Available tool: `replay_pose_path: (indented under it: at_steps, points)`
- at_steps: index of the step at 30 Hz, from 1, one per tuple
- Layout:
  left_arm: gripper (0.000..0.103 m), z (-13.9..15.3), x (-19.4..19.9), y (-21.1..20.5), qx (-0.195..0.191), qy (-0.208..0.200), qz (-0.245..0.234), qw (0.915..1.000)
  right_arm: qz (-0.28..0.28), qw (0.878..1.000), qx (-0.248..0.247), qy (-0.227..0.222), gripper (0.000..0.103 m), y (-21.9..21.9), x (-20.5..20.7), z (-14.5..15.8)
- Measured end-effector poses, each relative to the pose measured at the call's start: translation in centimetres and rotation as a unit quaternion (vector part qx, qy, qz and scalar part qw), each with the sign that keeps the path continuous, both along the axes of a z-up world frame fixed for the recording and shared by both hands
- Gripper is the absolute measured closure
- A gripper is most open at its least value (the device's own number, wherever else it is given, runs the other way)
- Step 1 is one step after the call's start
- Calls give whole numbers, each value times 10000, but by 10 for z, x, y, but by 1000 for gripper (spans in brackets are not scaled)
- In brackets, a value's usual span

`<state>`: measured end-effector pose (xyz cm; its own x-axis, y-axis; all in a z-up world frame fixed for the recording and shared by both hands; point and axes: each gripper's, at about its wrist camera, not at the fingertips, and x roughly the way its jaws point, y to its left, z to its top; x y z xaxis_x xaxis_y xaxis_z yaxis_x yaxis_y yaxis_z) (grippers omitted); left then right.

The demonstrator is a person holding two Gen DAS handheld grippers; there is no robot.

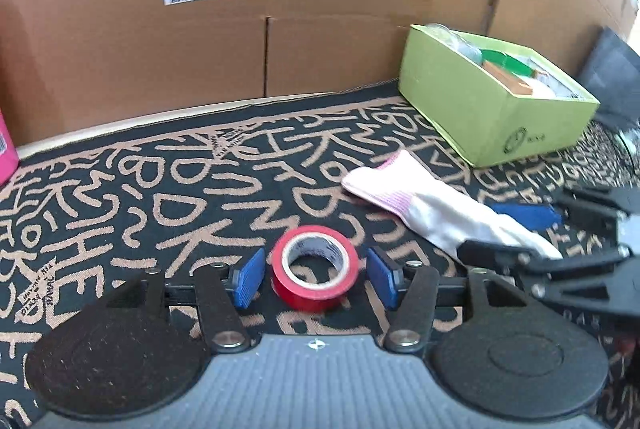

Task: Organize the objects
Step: 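Carry the tape roll and white glove into the green box and release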

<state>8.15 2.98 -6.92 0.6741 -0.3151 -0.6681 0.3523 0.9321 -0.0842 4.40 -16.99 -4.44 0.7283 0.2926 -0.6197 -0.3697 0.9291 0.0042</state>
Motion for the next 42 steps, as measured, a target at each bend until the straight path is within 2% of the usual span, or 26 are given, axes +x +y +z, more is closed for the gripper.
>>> replay_pose_path:
  at_steps: [1,3,4,7,10,15,18,23,26,30,34,41,42]
  points:
    - [47,-1,0,-2,47,-3,-21,10000,-14,10000,14,9,58,0,1,-1]
    - [54,-4,3,-5,164,1,-20,9999,-36,10000,52,48,73,0,3,-4]
    - [54,-4,3,-7,187,-24,-27,9998,-20,9999,122,46,80,-1,3,-5]
    - [54,0,2,-8,71,78,-33,9999,-75,9997,233,-80,87,-5,-2,-1]
    - [54,12,0,-12,-160,35,-160,9997,-110,9988,280,-396,87,-10,-12,14]
    - [54,48,-2,-43,-447,-384,-559,9967,-345,9936,401,-1003,87,-32,-21,50]
    - [54,72,5,-67,-691,-569,-820,9926,-661,9876,359,-1376,87,-52,-20,70]
    - [54,99,24,-117,-791,-893,-1135,9863,-1362,9751,156,-1745,87,-93,-10,93]
    - [54,102,41,-146,-763,-915,-1227,9853,-1860,9659,-24,-1803,87,-120,5,98]
    - [54,93,71,-175,-567,-897,-1106,9882,-2484,9516,-359,-1772,87,-151,34,94]
    - [54,81,87,-190,-387,-837,-1105,9896,-2959,9406,-713,-1503,87,-176,73,77]
    - [54,67,95,-193,-257,-739,-1197,9897,-2960,9463,-706,-1095,85,-184,104,45]
    - [49,65,96,-192,-314,-726,-1168,9900,-2949,9466,-732,-1082,85,-183,105,43]
